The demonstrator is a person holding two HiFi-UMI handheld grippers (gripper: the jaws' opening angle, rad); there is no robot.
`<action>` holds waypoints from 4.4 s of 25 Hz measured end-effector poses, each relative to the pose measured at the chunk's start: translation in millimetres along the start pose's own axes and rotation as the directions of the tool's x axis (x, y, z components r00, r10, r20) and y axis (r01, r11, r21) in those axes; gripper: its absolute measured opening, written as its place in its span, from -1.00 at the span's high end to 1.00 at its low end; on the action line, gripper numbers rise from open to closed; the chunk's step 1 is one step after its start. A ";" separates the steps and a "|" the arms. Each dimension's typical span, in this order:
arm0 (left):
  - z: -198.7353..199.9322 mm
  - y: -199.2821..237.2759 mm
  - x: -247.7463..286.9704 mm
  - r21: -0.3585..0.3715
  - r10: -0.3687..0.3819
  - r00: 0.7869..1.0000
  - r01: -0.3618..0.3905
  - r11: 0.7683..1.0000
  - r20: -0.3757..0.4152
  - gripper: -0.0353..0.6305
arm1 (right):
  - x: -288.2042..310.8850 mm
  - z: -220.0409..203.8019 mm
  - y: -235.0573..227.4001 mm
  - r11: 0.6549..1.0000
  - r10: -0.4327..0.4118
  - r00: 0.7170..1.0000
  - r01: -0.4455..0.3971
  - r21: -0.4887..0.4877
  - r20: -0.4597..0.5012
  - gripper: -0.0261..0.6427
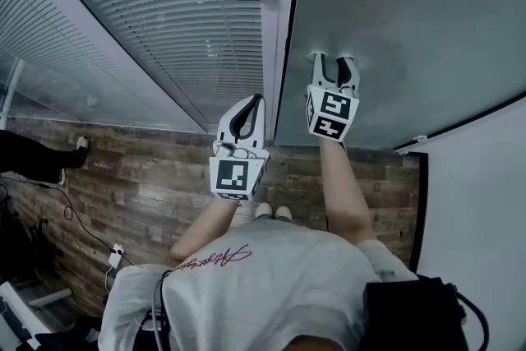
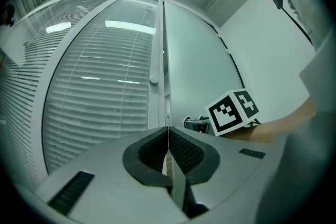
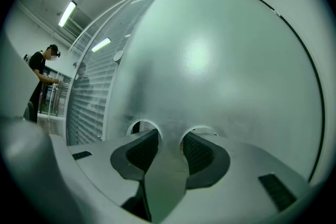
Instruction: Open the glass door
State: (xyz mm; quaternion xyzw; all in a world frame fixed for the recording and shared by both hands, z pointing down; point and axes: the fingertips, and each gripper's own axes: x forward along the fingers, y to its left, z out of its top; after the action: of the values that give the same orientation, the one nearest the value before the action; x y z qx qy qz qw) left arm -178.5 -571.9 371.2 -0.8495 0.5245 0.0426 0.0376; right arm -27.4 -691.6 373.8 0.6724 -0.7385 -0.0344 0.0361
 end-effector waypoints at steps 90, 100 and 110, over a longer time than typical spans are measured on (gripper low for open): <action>57.1 -417.2 -309.6 -0.004 -0.191 0.980 0.191 0.982 0.050 0.84 | -555.1 -11.3 -120.1 0.907 0.413 0.903 -0.419 0.033 0.118 0.54; 65.3 -467.2 -324.7 -0.033 -0.175 0.984 0.176 0.984 0.042 0.84 | -603.3 -2.1 -145.6 0.865 0.499 0.862 -0.501 0.007 0.086 0.54; 66.4 -571.2 -324.1 -0.030 -0.265 0.962 0.267 0.963 0.061 0.84 | -679.3 -16.4 -216.9 0.826 0.562 0.818 -0.563 -0.036 0.121 0.54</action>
State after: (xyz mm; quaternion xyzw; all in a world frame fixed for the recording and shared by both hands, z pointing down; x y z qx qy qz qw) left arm 185.5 -21.5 352.4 -0.9113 0.4034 0.0710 0.0419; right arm 252.4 -35.5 363.7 0.4211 -0.9047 -0.0641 -0.0026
